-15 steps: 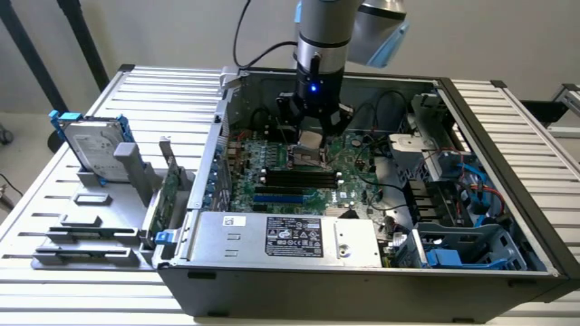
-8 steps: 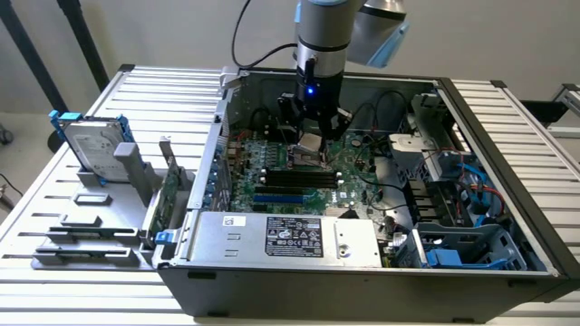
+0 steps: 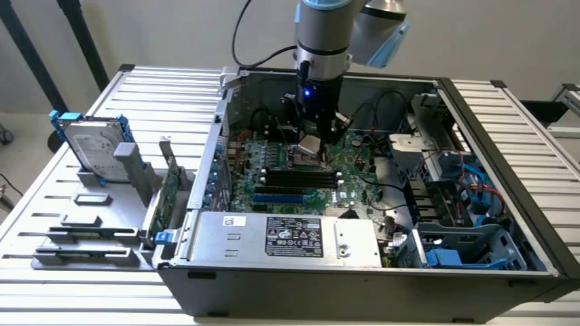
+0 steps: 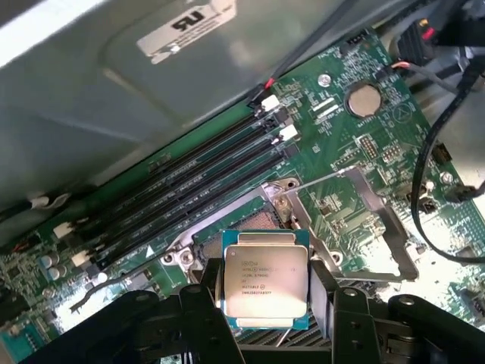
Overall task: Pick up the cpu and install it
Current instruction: 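Place the cpu into insertion slot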
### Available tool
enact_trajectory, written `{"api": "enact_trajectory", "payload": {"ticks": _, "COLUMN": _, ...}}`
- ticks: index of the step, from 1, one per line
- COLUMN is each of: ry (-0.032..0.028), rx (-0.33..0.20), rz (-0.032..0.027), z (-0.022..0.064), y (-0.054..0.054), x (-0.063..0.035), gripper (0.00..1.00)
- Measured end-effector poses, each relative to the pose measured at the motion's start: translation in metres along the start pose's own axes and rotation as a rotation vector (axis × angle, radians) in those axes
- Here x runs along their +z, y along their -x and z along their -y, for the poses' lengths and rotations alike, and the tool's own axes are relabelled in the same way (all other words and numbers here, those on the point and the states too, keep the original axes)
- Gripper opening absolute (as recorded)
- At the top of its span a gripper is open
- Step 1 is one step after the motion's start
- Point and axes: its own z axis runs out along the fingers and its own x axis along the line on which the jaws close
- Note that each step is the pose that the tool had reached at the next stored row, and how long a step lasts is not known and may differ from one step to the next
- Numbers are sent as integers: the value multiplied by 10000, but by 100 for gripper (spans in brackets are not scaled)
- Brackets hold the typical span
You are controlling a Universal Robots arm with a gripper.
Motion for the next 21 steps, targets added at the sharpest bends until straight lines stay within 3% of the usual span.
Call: {"api": "enact_trajectory", "payload": {"ticks": 21, "ry": -13, "rx": 3448, "rz": 166, "z": 2, "y": 0, "x": 33, "gripper": 55}}
